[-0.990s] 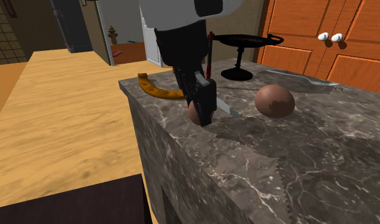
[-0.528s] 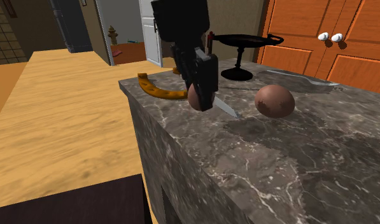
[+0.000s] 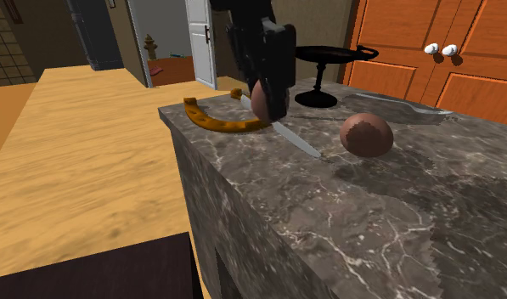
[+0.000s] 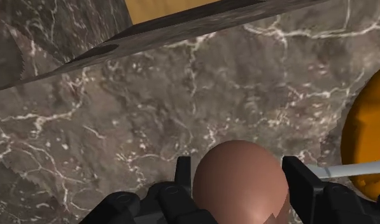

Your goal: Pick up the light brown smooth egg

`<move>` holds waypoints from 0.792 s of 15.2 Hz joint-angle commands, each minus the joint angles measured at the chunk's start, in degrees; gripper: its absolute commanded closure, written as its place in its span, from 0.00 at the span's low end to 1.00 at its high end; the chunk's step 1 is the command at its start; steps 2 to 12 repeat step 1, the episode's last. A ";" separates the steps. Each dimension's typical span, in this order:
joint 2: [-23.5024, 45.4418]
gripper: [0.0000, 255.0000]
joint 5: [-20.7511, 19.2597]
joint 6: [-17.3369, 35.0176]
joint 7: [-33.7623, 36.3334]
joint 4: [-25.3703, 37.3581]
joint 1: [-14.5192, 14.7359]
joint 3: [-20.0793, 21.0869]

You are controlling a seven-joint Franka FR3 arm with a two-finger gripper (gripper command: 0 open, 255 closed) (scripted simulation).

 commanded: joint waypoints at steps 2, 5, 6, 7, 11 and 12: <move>-0.05 1.00 -0.01 -0.46 0.07 0.39 0.01 0.02; -0.05 1.00 -0.01 -0.46 0.07 0.39 0.01 0.02; -0.05 1.00 -0.01 -0.46 0.07 0.39 0.01 0.02; -0.05 1.00 -0.01 -0.46 0.07 0.39 0.01 0.02; -0.05 1.00 -0.01 -0.46 0.07 0.39 0.01 0.02; -0.05 1.00 -0.01 -0.46 0.07 0.39 0.01 0.02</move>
